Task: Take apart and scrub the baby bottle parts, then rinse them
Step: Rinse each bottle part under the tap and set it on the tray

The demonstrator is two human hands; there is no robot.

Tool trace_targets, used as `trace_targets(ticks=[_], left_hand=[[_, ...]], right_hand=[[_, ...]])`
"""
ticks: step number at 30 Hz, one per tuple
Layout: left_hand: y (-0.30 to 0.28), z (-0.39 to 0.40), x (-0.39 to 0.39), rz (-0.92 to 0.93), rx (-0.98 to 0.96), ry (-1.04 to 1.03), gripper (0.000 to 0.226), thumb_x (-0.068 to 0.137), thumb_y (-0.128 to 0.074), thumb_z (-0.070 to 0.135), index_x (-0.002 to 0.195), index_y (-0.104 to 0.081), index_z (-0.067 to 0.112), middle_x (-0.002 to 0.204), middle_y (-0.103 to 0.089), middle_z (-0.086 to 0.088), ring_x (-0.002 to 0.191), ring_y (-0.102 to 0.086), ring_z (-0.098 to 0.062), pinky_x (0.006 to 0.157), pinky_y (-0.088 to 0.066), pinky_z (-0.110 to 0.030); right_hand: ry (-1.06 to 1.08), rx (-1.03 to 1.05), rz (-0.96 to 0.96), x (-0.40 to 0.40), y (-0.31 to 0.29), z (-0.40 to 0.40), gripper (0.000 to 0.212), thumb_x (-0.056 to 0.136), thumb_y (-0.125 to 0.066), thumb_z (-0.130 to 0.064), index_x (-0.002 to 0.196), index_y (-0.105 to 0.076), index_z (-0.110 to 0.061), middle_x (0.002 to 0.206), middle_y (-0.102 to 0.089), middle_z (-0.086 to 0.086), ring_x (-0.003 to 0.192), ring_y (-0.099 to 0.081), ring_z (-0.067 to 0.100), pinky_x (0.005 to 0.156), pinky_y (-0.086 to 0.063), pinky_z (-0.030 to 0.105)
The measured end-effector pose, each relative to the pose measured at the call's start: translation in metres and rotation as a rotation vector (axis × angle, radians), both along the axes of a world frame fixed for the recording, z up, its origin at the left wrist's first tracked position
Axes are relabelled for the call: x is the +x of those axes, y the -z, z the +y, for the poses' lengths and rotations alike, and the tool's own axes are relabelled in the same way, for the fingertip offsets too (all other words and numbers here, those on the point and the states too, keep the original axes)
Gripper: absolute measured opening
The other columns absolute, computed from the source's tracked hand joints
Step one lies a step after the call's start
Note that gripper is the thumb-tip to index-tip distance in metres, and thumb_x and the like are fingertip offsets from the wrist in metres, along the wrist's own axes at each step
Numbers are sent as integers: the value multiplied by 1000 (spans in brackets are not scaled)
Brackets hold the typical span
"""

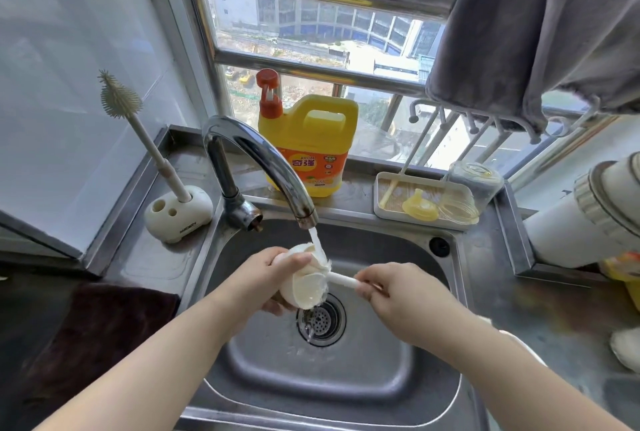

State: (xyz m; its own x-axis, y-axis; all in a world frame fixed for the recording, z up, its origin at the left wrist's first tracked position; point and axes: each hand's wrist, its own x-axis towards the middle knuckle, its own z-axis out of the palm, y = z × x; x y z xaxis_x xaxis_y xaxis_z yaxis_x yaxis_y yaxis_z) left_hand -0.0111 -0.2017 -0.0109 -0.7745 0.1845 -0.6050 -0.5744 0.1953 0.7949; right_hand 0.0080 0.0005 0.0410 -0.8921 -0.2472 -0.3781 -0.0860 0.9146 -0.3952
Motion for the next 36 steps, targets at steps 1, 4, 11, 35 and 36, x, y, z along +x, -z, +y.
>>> trace_targets(ticks=[1,4,11,35,36], left_hand=[[1,-1,-1,36,-9,-15,43,75,-70,47,104,-59,17,84,-66,-9,60,-62,-15,47,-47,-25],[2,-6,-3,7,118,-112,58,63,-82,30,110,-52,13,107,-61,-15,79,-67,-21,60,-56,-33],[-2,1,0,-92,260,-107,59,61,-67,12,117,-47,9,120,-56,-24,87,-66,-28,72,-59,-38],[4,6,-2,-46,287,-157,46,73,-75,11,115,-55,12,108,-64,-15,80,-69,-20,60,-55,-27],[4,6,-1,-43,311,-175,51,70,-77,8,115,-54,12,111,-63,-17,83,-69,-22,62,-56,-29]], right_hand=[[26,-70,-73,2,3,0,23,96,-46,-36,107,-65,-30,66,-53,-10,60,-47,9,57,-38,26],[27,-136,-218,7,8,3,23,96,-48,-33,103,-68,-23,60,-49,-8,53,-39,7,52,-34,23],[-115,369,253,-10,-4,11,16,97,-40,-29,100,-56,-28,81,-43,-7,90,-57,19,51,-23,28],[-30,88,-109,2,-2,7,22,97,-41,-33,96,-62,-28,83,-60,-4,71,-55,19,63,-43,30],[13,-4,-192,3,-1,7,23,97,-42,-33,96,-64,-27,78,-59,-4,64,-51,16,59,-41,29]])
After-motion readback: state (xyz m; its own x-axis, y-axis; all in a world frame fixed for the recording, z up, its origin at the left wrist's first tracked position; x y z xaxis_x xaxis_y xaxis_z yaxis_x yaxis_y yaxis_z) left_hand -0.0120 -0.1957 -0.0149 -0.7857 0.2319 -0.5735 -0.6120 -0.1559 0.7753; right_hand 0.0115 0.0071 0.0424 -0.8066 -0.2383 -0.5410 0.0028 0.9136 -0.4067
